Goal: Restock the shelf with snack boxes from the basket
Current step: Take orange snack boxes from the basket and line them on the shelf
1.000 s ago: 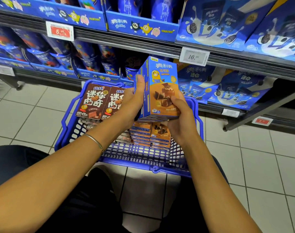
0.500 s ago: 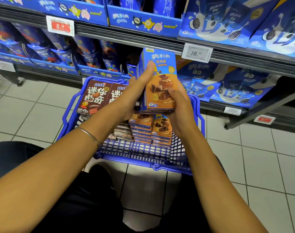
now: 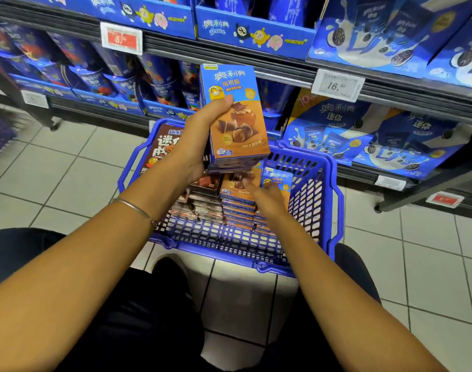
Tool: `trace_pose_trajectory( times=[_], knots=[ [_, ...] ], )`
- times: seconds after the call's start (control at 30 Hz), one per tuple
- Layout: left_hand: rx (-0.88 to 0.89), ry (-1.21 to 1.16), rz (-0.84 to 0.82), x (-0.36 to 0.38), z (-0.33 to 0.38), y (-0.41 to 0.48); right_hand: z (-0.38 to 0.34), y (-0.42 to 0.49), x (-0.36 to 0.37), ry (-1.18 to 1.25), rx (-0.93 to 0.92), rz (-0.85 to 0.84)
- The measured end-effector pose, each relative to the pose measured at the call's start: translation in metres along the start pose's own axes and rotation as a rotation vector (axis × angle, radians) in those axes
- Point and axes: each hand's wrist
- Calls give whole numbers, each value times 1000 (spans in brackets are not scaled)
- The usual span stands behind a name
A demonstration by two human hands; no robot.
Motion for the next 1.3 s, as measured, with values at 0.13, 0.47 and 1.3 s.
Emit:
trace_pose_trajectory(
  times=[0.13,0.47,1.3],
  knots=[
    [8,-11,48,-7,6,-1,12,3,7,6,8,-12],
    [-81,53,147,-24,-1,2,14,-1,-27,403,-74,123],
    [-68,197,205,-6,-17,-10,-76,-52,-42,469,-259,-271]
  ],
)
Point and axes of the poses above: each hand's wrist, its own y-axis towards the middle knuckle, its own x-axis out of the palm, z = x × y, and after that the axes turned 2 degrees about -x, right-handed
